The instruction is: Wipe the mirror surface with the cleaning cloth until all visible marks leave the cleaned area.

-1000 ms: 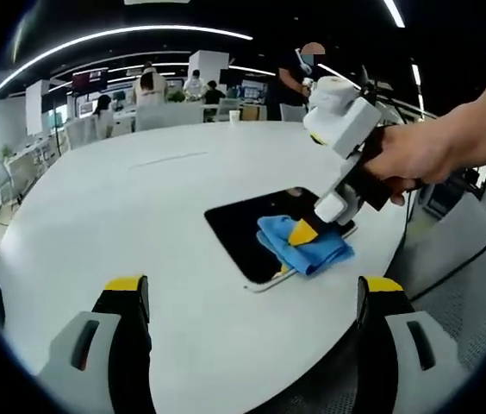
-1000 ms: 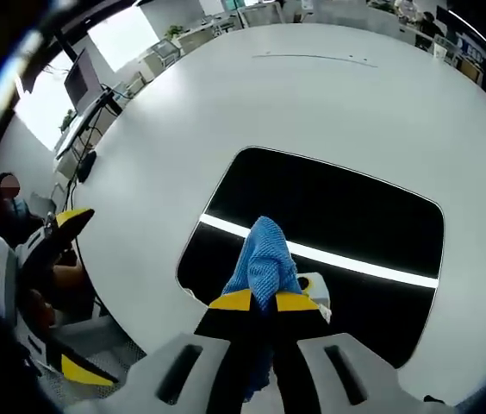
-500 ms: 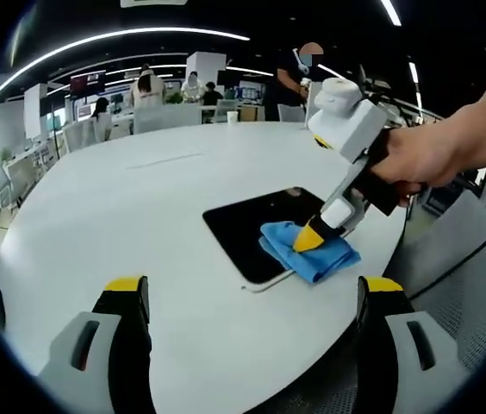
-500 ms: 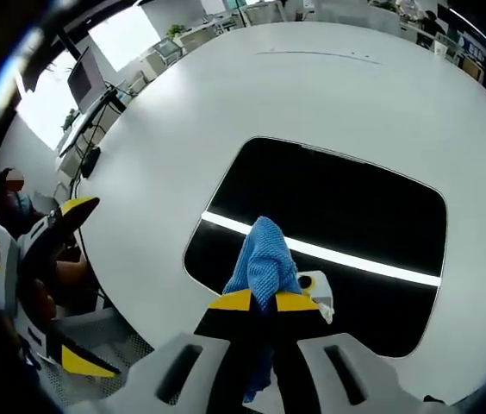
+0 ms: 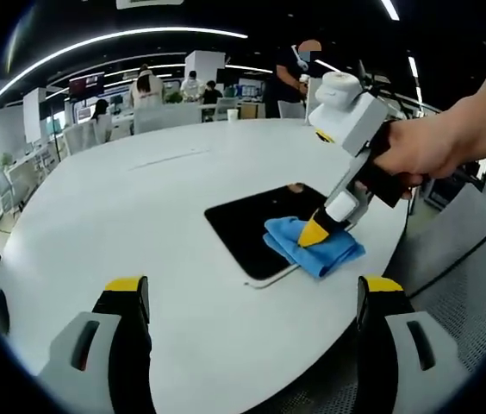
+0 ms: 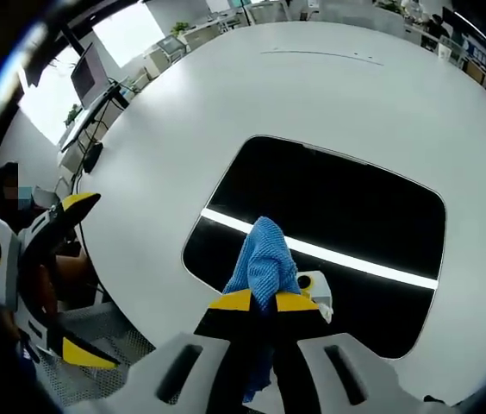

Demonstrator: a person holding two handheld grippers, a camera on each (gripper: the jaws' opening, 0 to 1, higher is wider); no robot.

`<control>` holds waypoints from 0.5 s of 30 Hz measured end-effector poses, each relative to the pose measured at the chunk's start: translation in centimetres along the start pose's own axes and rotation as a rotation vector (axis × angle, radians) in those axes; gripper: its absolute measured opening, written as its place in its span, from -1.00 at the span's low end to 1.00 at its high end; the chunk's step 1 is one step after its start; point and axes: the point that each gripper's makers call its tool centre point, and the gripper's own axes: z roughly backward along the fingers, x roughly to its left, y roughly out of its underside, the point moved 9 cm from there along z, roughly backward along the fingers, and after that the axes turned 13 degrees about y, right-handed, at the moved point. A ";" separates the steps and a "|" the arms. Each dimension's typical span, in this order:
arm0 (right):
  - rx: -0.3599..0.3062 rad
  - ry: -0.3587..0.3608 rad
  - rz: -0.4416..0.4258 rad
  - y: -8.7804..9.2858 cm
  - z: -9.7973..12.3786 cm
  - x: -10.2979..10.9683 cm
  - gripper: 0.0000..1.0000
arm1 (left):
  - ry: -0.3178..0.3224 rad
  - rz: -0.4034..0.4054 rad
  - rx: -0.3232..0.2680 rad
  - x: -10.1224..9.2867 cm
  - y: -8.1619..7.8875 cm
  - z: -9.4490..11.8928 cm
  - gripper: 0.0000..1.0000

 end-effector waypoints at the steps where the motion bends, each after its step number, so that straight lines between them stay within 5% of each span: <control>1: 0.000 0.001 0.002 0.0 0.0 0.0 -0.97 | 0.000 0.000 0.001 0.0 0.0 0.0 0.98; 15: 0.007 0.008 -0.014 0.5 0.2 -1.5 -0.97 | 0.001 -0.005 0.005 0.0 0.0 0.0 0.98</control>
